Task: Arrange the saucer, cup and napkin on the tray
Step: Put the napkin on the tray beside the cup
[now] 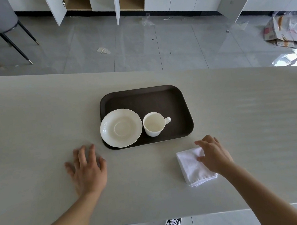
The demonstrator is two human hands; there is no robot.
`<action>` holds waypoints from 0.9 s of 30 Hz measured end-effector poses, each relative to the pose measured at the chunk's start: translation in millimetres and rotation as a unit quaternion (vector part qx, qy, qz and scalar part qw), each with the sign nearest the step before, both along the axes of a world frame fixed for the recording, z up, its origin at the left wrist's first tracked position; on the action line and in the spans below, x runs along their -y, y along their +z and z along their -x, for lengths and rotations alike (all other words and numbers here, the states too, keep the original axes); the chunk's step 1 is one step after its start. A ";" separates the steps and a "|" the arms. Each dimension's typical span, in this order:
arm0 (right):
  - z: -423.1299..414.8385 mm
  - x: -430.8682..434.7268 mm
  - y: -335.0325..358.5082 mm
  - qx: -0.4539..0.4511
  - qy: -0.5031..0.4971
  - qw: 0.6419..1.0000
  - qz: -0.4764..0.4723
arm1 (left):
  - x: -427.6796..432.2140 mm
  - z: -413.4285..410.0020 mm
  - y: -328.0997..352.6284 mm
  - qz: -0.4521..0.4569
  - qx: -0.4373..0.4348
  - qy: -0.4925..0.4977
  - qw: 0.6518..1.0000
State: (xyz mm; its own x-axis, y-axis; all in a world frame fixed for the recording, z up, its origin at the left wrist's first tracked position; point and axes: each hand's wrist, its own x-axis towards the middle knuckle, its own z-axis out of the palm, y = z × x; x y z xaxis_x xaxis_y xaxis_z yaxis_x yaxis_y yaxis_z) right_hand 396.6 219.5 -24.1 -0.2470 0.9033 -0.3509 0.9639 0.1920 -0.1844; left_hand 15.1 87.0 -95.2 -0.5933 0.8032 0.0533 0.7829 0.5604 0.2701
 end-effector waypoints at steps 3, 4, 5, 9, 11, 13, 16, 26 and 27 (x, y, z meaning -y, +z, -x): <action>1.9 -0.9 4.3 -0.005 -0.005 1.000 -0.007 | 0.2 0.4 0.1 -0.004 0.001 -0.001 1.000; 2.0 -1.6 6.8 -0.016 -0.010 1.000 -0.002 | 0.0 0.3 0.1 -0.005 0.000 -0.002 1.000; 1.9 -2.5 10.2 -0.036 -0.021 0.999 0.011 | 0.0 0.5 0.0 -0.007 0.000 -0.002 1.000; 0.2 -15.4 33.3 -0.175 -0.114 0.975 0.076 | 1.1 0.8 -1.0 0.002 -0.004 -0.005 1.000; -0.3 -27.4 47.5 -0.230 -0.144 0.961 0.059 | 1.7 0.8 -1.4 0.007 -0.004 -0.006 1.000; 0.5 -42.6 60.9 -0.273 -0.168 0.947 0.018 | 1.4 0.6 -0.7 0.010 -0.003 -0.005 1.000; 5.3 -68.0 73.4 -0.296 -0.196 0.934 -0.048 | 0.3 0.8 0.9 0.008 -0.003 -0.003 1.000; 42.7 -114.1 47.8 -0.397 -0.322 0.859 -0.035 | 0.6 -0.5 3.8 0.016 -0.007 0.001 1.000; 44.9 -115.7 42.8 -0.413 -0.340 0.844 -0.023 | 0.3 -0.3 3.6 0.018 -0.008 0.001 1.000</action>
State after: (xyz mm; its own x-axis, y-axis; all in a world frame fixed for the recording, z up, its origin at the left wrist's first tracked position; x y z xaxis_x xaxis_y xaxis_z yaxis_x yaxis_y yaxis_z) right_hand 351.7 335.3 18.7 0.1921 0.9427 -0.2730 0.4002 -0.3292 -0.8553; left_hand 15.4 86.7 -91.6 -0.5945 0.8034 0.0330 0.7857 0.5716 0.2367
